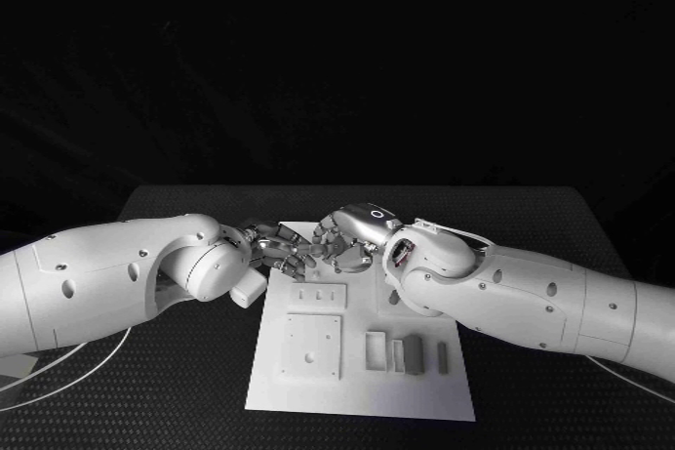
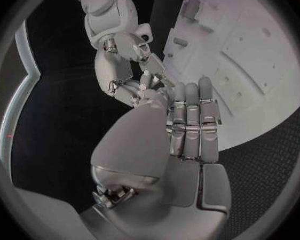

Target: Assemble the parts on the task board

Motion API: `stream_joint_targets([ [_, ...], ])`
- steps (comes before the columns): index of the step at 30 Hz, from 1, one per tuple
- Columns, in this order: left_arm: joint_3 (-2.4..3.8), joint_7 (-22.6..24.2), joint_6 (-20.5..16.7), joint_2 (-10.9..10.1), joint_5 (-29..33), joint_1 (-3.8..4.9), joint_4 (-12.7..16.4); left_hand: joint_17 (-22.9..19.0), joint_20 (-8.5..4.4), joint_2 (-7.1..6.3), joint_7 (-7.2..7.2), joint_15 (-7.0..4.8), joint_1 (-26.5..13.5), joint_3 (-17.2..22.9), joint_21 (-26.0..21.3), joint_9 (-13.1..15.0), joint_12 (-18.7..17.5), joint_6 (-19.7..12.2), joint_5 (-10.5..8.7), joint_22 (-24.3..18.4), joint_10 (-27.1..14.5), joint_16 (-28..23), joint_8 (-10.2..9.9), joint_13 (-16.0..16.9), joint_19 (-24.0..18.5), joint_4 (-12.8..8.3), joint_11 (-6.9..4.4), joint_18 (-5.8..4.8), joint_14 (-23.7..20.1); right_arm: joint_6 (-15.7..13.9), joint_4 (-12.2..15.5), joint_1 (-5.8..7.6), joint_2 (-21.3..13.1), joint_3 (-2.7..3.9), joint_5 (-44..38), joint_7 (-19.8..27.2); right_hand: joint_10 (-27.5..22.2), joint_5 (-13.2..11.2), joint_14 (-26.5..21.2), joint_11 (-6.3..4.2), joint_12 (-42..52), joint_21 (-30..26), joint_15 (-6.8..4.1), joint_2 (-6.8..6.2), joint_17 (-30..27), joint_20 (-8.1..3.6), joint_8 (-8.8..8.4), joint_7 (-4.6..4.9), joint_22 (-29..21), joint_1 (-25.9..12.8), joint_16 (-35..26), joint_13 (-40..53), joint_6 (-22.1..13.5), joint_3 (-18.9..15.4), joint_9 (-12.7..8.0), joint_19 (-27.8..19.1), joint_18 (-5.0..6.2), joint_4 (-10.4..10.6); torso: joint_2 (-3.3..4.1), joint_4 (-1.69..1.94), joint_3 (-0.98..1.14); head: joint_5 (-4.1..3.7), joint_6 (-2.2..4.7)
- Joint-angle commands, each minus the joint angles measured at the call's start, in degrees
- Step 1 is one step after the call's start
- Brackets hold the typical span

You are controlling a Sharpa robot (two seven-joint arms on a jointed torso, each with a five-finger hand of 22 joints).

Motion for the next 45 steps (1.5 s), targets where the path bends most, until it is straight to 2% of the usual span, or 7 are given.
stream_joint_targets([
  [1, 0.05, 0.0, 1.3, -0.1, -1.7, 0.07, 0.0, 0.2, -0.29, 0.17, -0.86, -0.02, -0.3, 0.3, 0.4, 0.9, 0.3, 1.3, -0.04, 0.2, 0.6, 0.3, 1.1, 0.1, 0.4, 0.0, -0.11, 0.57, 0.5, -4.3, -0.1, -0.12, -0.5, 0.06, 0.0, 0.3, -0.2, 0.1, 0.0, 0.14, 0.2, -0.2, 0.22, -0.47, -0.1, -0.45, -0.26, 0.74, 1.0, 0.4, -0.3, 0.0, -0.6, -0.3, 0.0, 0.2, 3.06, 0.0, -0.01, 0.08, -0.01, 0.0, 0.02],
  [3, 0.05, -0.4, 1.6, -0.1, -2.1, 0.07, -0.1, 0.4, -0.41, 0.19, -0.96, -0.14, -0.4, 0.4, 0.6, 0.9, 0.4, 1.5, -0.04, 0.4, 0.8, 0.6, 1.2, 0.2, 0.5, 0.0, -0.21, 0.57, 0.6, -5.2, -0.2, -0.38, -1.0, 0.49, 0.6, 0.5, -0.2, 0.1, 0.0, 0.14, 0.2, -0.2, 0.22, -0.51, -0.1, -0.46, -0.27, 0.75, 1.0, 0.4, -0.3, 0.0, -0.6, -0.3, -0.1, 0.2, 3.05, 0.0, -0.01, 0.1, -0.04, -0.02, -0.03],
  [5, 0.05, -1.0, 1.8, -0.2, -2.6, 0.07, -0.2, 0.6, -0.52, 0.18, -1.03, -0.26, -0.5, 0.5, 0.8, 1.0, 0.6, 1.7, -0.07, 0.7, 1.0, 0.8, 1.3, 0.4, 0.7, 0.0, -0.31, 0.57, 0.8, -5.6, -0.4, -0.9, -1.3, 1.82, 1.0, 0.6, -0.2, 0.1, 0.0, 0.15, 0.1, -0.2, 0.23, -0.58, -0.1, -0.5, -0.27, 0.76, 1.0, 0.6, -0.3, 0.0, -0.6, -0.3, -0.1, 0.3, 3.05, -0.1, -0.01, 0.12, -0.05, -0.03, -0.08],
  [11, 0.05, -2.4, 2.5, -0.4, -3.5, 0.07, -0.5, 1.1, -0.78, 0.16, -1.17, -0.53, -0.5, 0.8, 1.2, 1.1, 0.9, 2.0, -0.09, 1.3, 1.6, 1.4, 1.4, 0.8, 1.1, 0.0, -0.57, 0.56, 1.1, -6.9, -1.1, -1.57, -2.7, 3.84, 2.5, 0.9, -0.2, 0.1, 0.0, 0.15, 0.0, -0.3, 0.22, -0.47, -0.1, -0.59, -0.21, 0.76, 1.0, 1.6, -0.3, -0.1, -0.7, 0.0, -0.1, 0.2, 3.06, -0.2, -0.01, 0.02, -0.04, -0.03, -0.1],
  [14, 0.05, -3.0, 3.1, -0.5, -4.4, 0.07, -0.6, 2.0, -1.18, 0.14, -1.5, -0.99, -1.1, 0.7, 1.9, 1.5, 1.6, 2.7, -0.1, 2.3, 2.3, 2.7, 1.9, 1.5, 1.6, 0.0, -0.98, 0.54, 1.5, -7.1, -1.9, -1.61, -3.3, 4.38, 3.4, 1.0, -0.2, 0.1, 0.0, 0.14, 0.0, -0.3, 0.22, -0.43, -0.1, -0.6, -0.19, 0.76, 1.0, 1.8, -0.3, -0.2, -0.8, 0.0, -0.1, 0.2, 3.05, -0.2, -0.01, -0.06, 0.01, -0.01, -0.12],
  [28, 0.05, -5.3, 3.3, -0.2, -7.7, 0.07, -1.4, 3.8, -2.51, -0.31, -2.54, -2.28, -4.2, 1.7, 4.4, 3.3, 5.0, 4.6, -0.11, 6.0, 3.1, 6.6, 3.1, 4.6, 2.7, 0.1, -2.14, 0.47, 2.2, -6.9, -2.6, -1.59, -5.3, 5.12, 5.4, 1.3, -0.2, 0.1, -0.1, 0.14, 0.0, -0.4, 0.22, -0.37, -0.1, -0.56, -0.13, 0.76, 1.1, 2.2, -0.4, -0.2, -0.8, -0.1, -0.1, 0.0, 3.05, -0.3, -0.03, 0.02, 0.08, -0.09, -0.32],
  [45, 0.04, -12.7, 6.3, 3.6, -22.4, 0.13, -3.7, 4.5, -3.84, -0.83, -3.66, -3.59, -5.1, 3.3, 6.9, 5.4, 9.1, 6.5, 0.1, 10.0, 3.2, 10.7, 3.9, 7.9, 3.5, -0.1, -3.26, 0.4, 2.7, -6.0, -3.6, -1.52, -6.4, 5.24, 7.2, 1.3, -0.2, 0.1, -0.5, 0.17, -0.1, -0.6, 0.25, -0.15, -0.2, -0.39, -0.07, 0.79, 1.0, 3.1, -0.6, -0.3, -0.9, -0.1, -0.2, -0.4, 3.05, -0.3, -0.03, 0.04, 0.03, -0.22, -0.93],
])
